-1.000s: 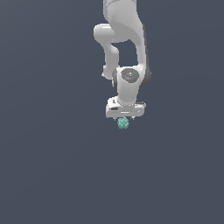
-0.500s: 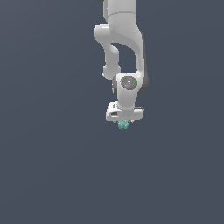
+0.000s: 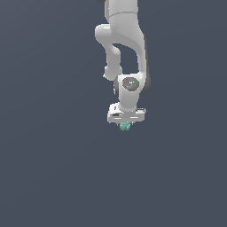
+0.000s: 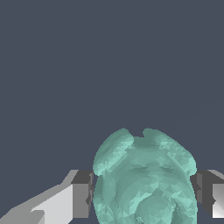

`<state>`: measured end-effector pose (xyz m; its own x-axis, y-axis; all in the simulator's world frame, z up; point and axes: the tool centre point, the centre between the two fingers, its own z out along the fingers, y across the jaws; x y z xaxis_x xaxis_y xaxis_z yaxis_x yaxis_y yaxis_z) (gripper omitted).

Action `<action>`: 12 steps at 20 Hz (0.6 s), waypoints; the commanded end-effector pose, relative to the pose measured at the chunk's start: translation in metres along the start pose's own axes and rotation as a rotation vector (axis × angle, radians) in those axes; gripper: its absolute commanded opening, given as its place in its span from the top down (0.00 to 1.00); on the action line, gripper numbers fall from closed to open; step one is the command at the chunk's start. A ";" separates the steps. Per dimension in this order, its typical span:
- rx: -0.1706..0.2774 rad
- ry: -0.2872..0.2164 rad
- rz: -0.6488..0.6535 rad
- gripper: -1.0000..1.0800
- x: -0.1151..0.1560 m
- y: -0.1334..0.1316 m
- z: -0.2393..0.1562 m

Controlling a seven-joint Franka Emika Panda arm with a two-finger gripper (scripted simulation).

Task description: Pick up the object and move it to a goal position.

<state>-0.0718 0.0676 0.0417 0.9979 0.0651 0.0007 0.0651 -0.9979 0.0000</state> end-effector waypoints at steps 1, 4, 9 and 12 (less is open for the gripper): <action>0.000 0.000 0.000 1.00 0.000 0.000 0.000; 0.000 0.000 0.000 1.00 0.002 -0.003 0.000; 0.000 0.000 0.000 1.00 0.011 -0.017 -0.004; 0.000 0.000 0.000 1.00 0.020 -0.031 -0.007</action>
<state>-0.0575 0.0924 0.0466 0.9979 0.0645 0.0002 0.0645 -0.9979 0.0002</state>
